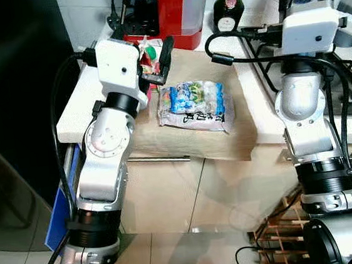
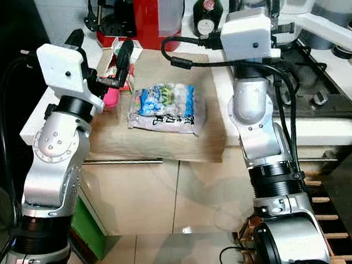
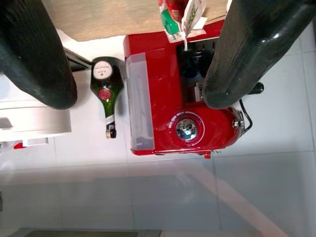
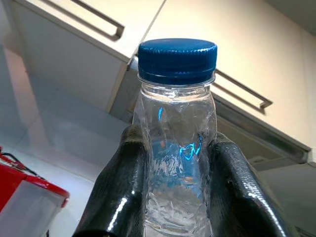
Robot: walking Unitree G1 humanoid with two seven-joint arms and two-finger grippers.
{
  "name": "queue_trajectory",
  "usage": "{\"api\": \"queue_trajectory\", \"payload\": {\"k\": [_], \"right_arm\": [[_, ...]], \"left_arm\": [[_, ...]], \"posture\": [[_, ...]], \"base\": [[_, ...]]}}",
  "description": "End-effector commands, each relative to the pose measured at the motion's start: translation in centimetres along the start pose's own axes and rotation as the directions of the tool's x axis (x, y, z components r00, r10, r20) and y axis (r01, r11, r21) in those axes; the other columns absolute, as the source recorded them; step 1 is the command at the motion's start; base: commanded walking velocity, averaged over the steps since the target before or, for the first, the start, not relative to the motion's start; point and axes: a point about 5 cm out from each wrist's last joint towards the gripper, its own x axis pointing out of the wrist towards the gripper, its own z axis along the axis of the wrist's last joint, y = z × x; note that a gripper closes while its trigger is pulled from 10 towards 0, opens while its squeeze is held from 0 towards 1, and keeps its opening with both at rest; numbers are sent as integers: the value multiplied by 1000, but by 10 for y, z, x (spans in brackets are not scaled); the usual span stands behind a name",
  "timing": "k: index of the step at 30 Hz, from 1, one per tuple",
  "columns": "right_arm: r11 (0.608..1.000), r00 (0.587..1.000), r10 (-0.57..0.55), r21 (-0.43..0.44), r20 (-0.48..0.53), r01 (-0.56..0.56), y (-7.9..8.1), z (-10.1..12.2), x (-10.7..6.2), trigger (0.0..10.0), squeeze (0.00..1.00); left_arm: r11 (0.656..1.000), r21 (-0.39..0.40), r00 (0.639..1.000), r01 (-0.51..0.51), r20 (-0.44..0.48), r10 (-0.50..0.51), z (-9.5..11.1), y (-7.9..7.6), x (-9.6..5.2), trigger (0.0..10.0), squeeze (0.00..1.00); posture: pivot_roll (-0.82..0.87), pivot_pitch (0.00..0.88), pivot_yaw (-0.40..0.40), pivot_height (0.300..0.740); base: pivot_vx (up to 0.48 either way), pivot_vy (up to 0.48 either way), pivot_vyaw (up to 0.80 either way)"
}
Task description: Restocking fridge
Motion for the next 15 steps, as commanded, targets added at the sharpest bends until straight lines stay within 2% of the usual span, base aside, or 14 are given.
{"api": "queue_trajectory", "payload": {"k": [1, 15], "right_arm": [[1000, 1000, -29, 0, 10, 29, -7, 3, 2, 0, 0], [1000, 998, -4, 12, -56, 5, -4, -3, -3, 0, 0]], "left_arm": [[1000, 6, 1000, 2, 12, -2, 2, 0, 3, 10000, 0], [1000, -21, 1000, -10, 17, 10, 1, -4, 3, 10000, 0]], "posture": [[41, 0, -28, 740], [33, 0, -34, 740]], "base": [[0, 0, 0], [0, 0, 0]]}}
